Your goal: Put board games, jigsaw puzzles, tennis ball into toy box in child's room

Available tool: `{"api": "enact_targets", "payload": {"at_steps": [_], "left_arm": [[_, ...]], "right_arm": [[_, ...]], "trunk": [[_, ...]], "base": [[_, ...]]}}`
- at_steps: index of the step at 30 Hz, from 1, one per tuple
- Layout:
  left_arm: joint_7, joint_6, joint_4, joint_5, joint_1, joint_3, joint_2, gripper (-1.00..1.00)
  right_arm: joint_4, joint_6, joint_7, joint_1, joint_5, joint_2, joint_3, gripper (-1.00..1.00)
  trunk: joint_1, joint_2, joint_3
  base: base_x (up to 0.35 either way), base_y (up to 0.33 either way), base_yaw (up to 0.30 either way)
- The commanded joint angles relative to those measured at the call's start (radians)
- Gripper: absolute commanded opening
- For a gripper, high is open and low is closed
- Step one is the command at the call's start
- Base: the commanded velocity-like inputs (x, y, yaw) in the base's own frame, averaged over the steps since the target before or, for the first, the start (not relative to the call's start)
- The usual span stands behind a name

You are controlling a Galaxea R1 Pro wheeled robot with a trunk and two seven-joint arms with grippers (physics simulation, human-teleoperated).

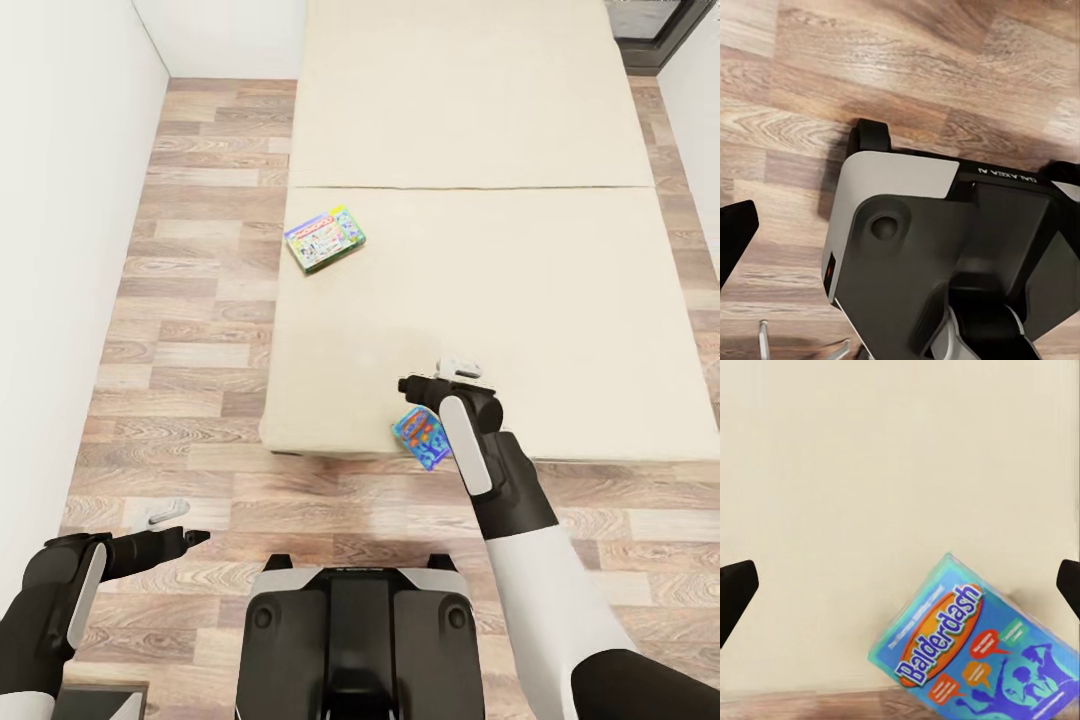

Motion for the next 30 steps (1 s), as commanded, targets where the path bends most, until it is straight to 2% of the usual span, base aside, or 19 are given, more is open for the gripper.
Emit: {"api": "enact_targets", "payload": {"at_steps": [1, 4, 10, 14, 16, 18, 21, 23, 26, 27, 30], "left_arm": [[-0.004, 0.006, -0.001, -0.001, 0.000, 0.001, 0.000, 1.00], [-0.004, 0.006, -0.001, -0.001, 0.000, 0.001, -0.001, 1.00], [-0.004, 0.005, -0.001, -0.001, 0.000, 0.001, 0.000, 1.00], [-0.004, 0.005, 0.000, -0.001, 0.000, 0.001, 0.000, 1.00], [-0.004, 0.005, -0.001, -0.001, 0.000, 0.001, 0.000, 1.00], [-0.004, 0.005, -0.001, -0.001, 0.000, 0.001, 0.000, 1.00], [-0.004, 0.005, -0.001, -0.001, 0.000, 0.001, -0.001, 1.00], [-0.001, 0.005, -0.001, -0.001, 0.000, 0.001, -0.002, 1.00], [0.002, 0.005, 0.000, -0.001, 0.000, 0.000, -0.002, 1.00], [0.003, 0.005, -0.001, -0.001, 0.000, -0.001, -0.003, 1.00], [0.005, 0.005, -0.001, -0.001, 0.000, -0.001, -0.005, 1.00]], "right_arm": [[-0.008, 0.002, -0.005, 0.009, -0.011, 0.000, 0.000, 1.00], [-0.027, 0.003, 0.040, 0.043, -0.011, 0.000, -0.006, 1.00], [-0.050, 0.002, 0.139, 0.075, -0.011, 0.000, -0.010, 1.00], [-0.102, 0.001, 0.246, 0.131, -0.019, -0.037, -0.017, 1.00], [-0.135, 0.001, 0.308, 0.170, -0.031, -0.056, -0.033, 1.00], [-0.167, 0.001, 0.395, 0.235, -0.054, -0.080, -0.068, 1.00], [-0.181, -0.001, 0.500, 0.300, -0.087, -0.107, -0.118, 1.00], [-0.186, -0.005, 0.623, 0.361, -0.110, -0.132, -0.166, 1.00], [-0.186, -0.011, 0.752, 0.429, -0.116, -0.152, -0.207, 1.00], [-0.182, -0.013, 0.782, 0.450, -0.115, -0.155, -0.216, 1.00], [-0.170, -0.030, 0.814, 0.476, -0.114, -0.159, -0.225, 1.00]], "trunk": [[0.001, -0.002, 0.001], [0.001, -0.002, 0.005], [0.001, -0.002, 0.015], [0.001, -0.002, 0.021], [0.001, -0.002, 0.024], [0.001, -0.002, 0.028], [0.001, -0.002, 0.032], [0.001, -0.002, 0.036], [0.001, -0.002, 0.040], [0.001, -0.002, 0.042], [0.001, -0.002, 0.047]], "base": [[0.000, 0.000, -0.075], [0.000, 0.000, -0.077], [0.000, 0.000, -0.081], [0.000, 0.000, -0.085], [0.000, 0.000, -0.086], [0.000, 0.000, -0.093], [0.000, 0.000, -0.099], [0.000, 0.000, -0.102], [0.000, 0.000, -0.102], [0.000, 0.000, -0.103], [0.000, 0.000, -0.103]]}}
